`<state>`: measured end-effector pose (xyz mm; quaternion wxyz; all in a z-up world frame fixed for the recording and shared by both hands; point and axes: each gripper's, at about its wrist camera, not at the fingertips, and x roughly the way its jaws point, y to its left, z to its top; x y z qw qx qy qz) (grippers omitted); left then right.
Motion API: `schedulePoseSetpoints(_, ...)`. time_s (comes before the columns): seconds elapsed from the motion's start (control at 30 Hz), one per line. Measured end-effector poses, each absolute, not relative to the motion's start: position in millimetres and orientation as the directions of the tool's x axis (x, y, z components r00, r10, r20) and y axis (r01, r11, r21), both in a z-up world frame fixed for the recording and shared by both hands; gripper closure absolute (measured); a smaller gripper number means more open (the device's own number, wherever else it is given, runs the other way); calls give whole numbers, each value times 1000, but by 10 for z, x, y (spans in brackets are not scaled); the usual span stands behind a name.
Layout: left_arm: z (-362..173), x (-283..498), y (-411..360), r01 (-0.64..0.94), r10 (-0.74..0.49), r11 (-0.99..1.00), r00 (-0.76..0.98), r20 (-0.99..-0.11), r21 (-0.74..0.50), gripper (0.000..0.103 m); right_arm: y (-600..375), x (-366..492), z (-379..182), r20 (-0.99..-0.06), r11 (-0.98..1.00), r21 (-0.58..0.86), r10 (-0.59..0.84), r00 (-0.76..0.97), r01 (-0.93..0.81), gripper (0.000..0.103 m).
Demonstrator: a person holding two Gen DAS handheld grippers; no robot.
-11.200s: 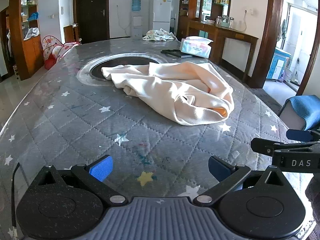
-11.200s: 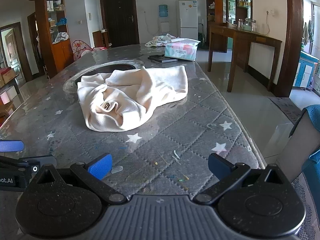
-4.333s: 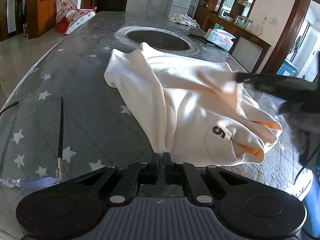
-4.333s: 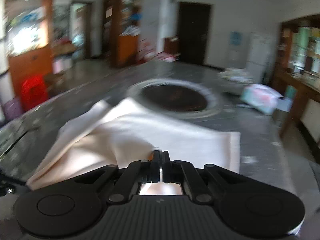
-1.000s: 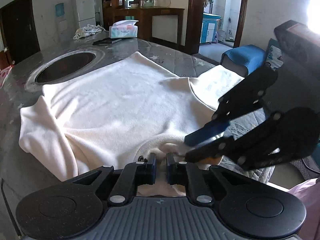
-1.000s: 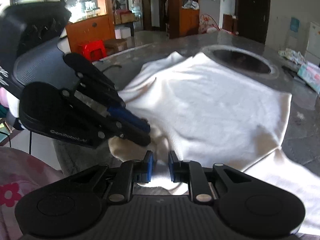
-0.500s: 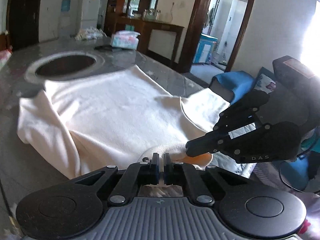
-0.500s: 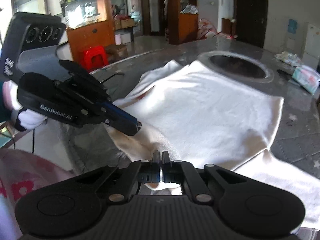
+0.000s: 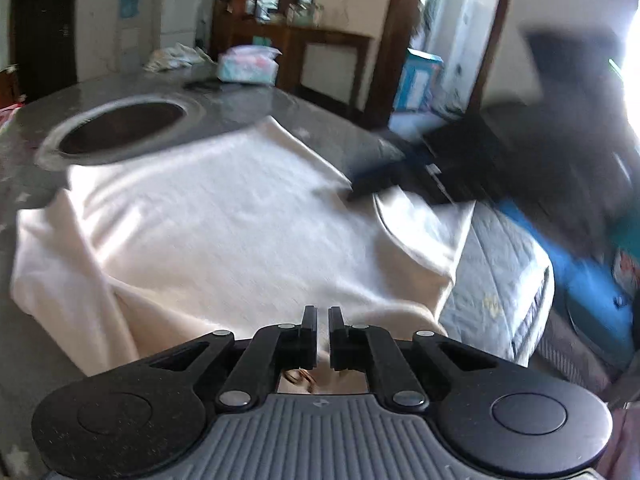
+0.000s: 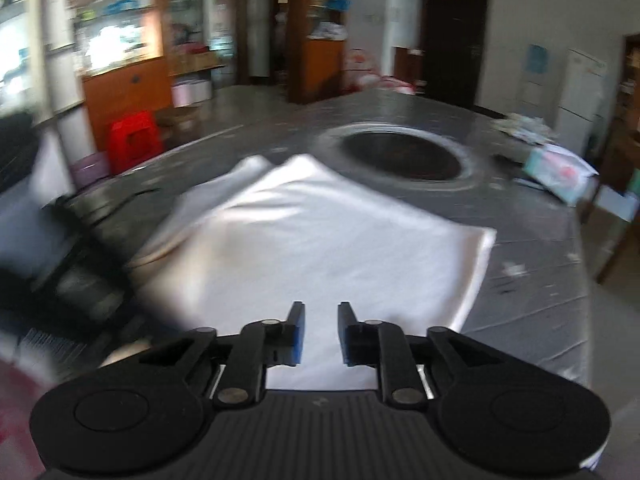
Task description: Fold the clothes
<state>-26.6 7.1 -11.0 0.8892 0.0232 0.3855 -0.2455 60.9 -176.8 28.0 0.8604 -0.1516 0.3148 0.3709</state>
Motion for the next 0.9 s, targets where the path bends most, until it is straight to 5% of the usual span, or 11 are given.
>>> schedulePoseSetpoints(0.37,-91,-302,181,410,-422,890,575,-701,-199,92,-1548,1885,-124,-722,793,-53,389,572,-607,84)
schedulePoseSetpoints(0.63,317,-11,666,112,-196,980,707,-679,-166,64,-1447,1769,-97,-707,780,-49,414,573,-624,76)
schedulePoseSetpoints(0.9,359,756,870,-128,41,989,721,-692,-74,58,-1373,1320,-12,-687,718,-41,484,541,-695,75)
